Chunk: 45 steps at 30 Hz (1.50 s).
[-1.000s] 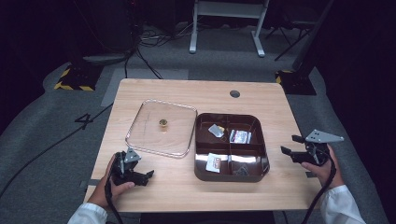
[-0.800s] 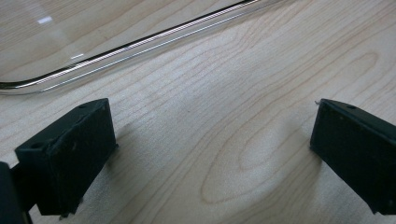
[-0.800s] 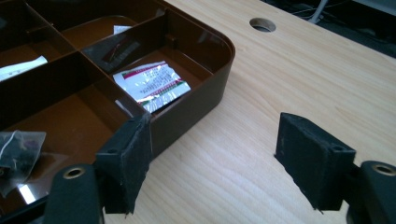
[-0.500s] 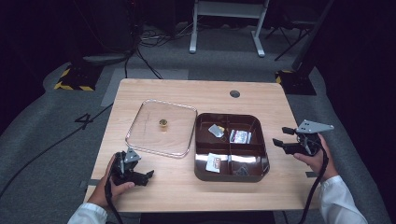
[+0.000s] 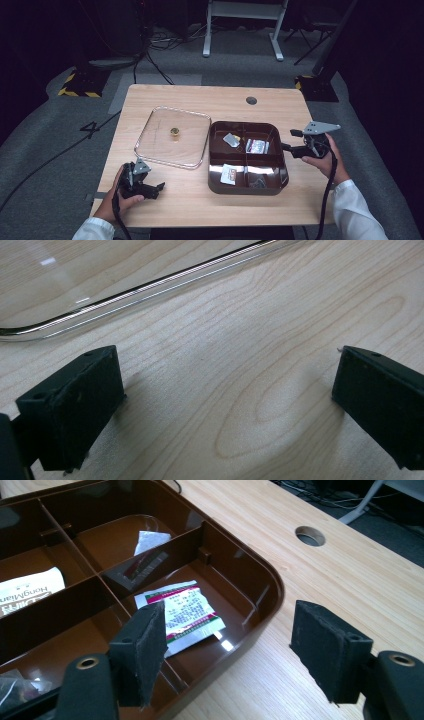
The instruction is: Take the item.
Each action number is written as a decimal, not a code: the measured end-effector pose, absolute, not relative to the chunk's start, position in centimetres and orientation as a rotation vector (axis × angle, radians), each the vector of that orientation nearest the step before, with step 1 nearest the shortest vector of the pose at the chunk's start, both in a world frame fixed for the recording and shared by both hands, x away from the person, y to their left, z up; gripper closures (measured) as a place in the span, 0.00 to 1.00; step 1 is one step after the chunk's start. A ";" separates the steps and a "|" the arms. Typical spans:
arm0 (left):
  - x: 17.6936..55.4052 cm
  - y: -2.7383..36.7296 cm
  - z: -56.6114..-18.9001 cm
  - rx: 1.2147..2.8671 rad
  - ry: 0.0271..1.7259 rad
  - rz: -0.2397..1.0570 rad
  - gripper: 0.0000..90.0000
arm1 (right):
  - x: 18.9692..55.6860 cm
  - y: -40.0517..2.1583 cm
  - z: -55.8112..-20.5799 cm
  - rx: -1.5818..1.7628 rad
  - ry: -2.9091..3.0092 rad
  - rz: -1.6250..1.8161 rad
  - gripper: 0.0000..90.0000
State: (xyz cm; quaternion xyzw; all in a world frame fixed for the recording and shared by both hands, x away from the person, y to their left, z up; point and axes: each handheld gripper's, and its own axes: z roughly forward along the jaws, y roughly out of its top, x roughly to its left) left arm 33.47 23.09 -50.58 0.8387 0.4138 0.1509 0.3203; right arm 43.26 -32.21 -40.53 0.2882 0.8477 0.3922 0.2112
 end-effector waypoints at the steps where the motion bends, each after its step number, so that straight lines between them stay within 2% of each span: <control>1: 33.5 23.1 -50.6 2.204 1.087 0.397 0.00 | 43.3 -32.0 -40.6 0.796 2.360 1.085 0.35; 8: 33.5 23.1 -50.6 2.204 1.089 0.395 0.00 | 44.3 -30.2 -40.7 0.764 2.384 1.073 0.36; 19: 33.5 23.1 -50.6 2.207 1.083 0.399 0.00 | 45.3 -27.4 -41.3 0.703 2.474 1.082 0.42; 29: 33.5 23.1 -50.6 2.208 1.081 0.396 0.00 | 46.6 -24.9 -43.5 0.641 2.586 0.965 0.44; 45: 33.5 23.1 -50.6 2.208 1.081 0.396 0.00 | 48.3 -24.6 -45.0 0.709 2.643 0.856 0.44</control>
